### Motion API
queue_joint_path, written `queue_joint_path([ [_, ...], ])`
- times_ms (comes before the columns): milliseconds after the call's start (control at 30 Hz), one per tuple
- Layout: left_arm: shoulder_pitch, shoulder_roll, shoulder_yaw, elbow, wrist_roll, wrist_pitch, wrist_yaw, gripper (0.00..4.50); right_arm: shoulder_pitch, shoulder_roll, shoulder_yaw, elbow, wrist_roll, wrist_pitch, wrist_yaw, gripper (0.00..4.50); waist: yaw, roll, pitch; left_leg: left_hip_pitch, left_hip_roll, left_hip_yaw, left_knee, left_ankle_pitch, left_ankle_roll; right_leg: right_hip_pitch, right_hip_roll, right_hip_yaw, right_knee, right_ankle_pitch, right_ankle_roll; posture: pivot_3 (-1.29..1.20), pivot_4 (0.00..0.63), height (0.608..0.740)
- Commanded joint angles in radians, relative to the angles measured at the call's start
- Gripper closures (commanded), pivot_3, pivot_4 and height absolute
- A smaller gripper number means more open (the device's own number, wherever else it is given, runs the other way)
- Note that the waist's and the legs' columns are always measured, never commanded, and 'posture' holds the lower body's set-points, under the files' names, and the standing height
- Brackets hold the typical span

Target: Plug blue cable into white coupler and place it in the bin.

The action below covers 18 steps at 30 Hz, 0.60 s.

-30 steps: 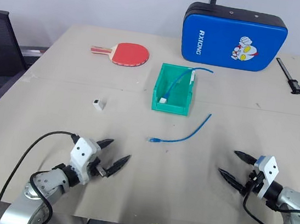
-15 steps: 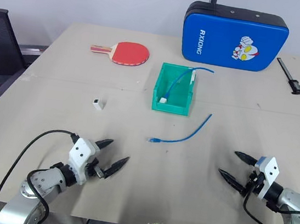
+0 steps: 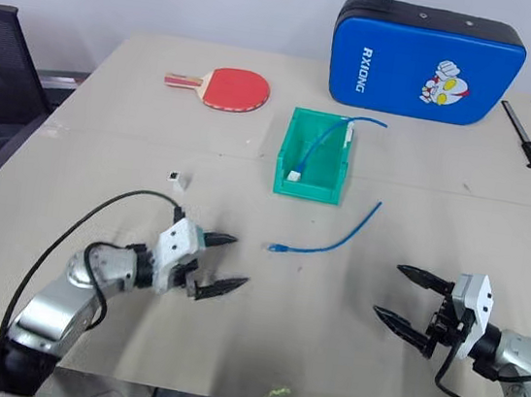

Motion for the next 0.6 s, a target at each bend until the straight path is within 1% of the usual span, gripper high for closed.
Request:
queue_joint_path([
  [33, -0.069, -0.019, -0.043, 0.094, 0.028, -0.041, -0.041, 0.04, 0.005, 0.007, -0.01, -0.051, 0.014, 0.004, -0.015, 0.0, 0.001, 0.0, 0.0, 0.0, 0.0, 0.0, 0.0, 0.0, 0.0, 0.0, 0.001, 0.0, 0.0, 0.002, 0.004, 0.0, 0.15, 0.729],
  [100, -0.128, -0.04, -0.071, 0.15, 0.047, -0.066, -0.06, 0.04, 0.016, 0.011, -0.013, -0.058, 0.012, 0.0, -0.02, 0.0, 0.004, 0.0, 0.0, 0.0, -0.001, 0.0, 0.0, 0.0, 0.0, 0.001, 0.006, -0.001, 0.0, 0.002, 0.005, 0.0, 0.15, 0.729],
  [200, -0.194, -0.066, -0.105, 0.209, 0.066, -0.085, -0.087, 0.04, 0.028, 0.015, -0.016, -0.068, 0.004, -0.005, -0.033, 0.0, 0.01, -0.001, 0.0, 0.0, -0.001, 0.0, 0.003, 0.0, 0.0, 0.002, 0.008, -0.005, 0.001, 0.001, 0.006, 0.0, 0.15, 0.729],
  [333, -0.262, -0.092, -0.132, 0.266, 0.094, -0.116, -0.11, 0.04, 0.038, 0.02, -0.019, -0.076, -0.001, -0.007, -0.05, 0.0, 0.01, -0.001, 0.001, 0.0, 0.0, 0.0, 0.01, 0.0, 0.001, 0.004, 0.01, -0.004, 0.002, 0.001, 0.006, 0.0, 0.15, 0.729],
  [367, -0.273, -0.094, -0.137, 0.276, 0.103, -0.127, -0.114, 0.27, 0.04, 0.023, -0.02, -0.077, -0.001, -0.007, -0.053, 0.0, 0.009, -0.001, 0.001, 0.0, 0.0, 0.0, 0.012, 0.0, 0.001, 0.004, 0.011, -0.004, 0.003, 0.002, 0.007, 0.0, 0.15, 0.729],
  [433, -0.288, -0.093, -0.15, 0.295, 0.128, -0.155, -0.122, 0.9, 0.044, 0.027, -0.019, -0.079, -0.001, -0.008, -0.059, 0.0, 0.008, -0.003, 0.002, 0.0, 0.0, -0.001, 0.015, -0.001, 0.001, 0.005, 0.012, -0.003, 0.004, 0.003, 0.008, 0.0, 0.15, 0.729],
  [533, -0.3, -0.087, -0.166, 0.319, 0.162, -0.193, -0.128, 2.24, 0.051, 0.031, -0.015, -0.083, -0.006, -0.011, -0.064, 0.0, 0.007, -0.003, 0.001, 0.0, 0.0, 0.0, 0.015, -0.001, 0.001, 0.005, 0.012, -0.001, 0.004, 0.004, 0.011, 0.0, 0.15, 0.729],
  [567, -0.3, -0.087, -0.168, 0.322, 0.164, -0.196, -0.132, 2.78, 0.053, 0.032, -0.013, -0.086, -0.007, -0.011, -0.067, 0.0, 0.007, -0.003, 0.001, 0.0, 0.0, 0.0, 0.015, -0.001, 0.001, 0.005, 0.012, -0.001, 0.004, 0.004, 0.011, 0.0, 0.15, 0.729],
  [600, -0.3, -0.087, -0.171, 0.321, 0.165, -0.195, -0.136, 3.14, 0.055, 0.033, -0.012, -0.09, -0.008, -0.008, -0.07, 0.0, 0.007, -0.003, 0.001, 0.0, 0.0, 0.0, 0.015, -0.001, 0.001, 0.005, 0.012, -0.001, 0.004, 0.005, 0.011, 0.0, 0.15, 0.729],
])
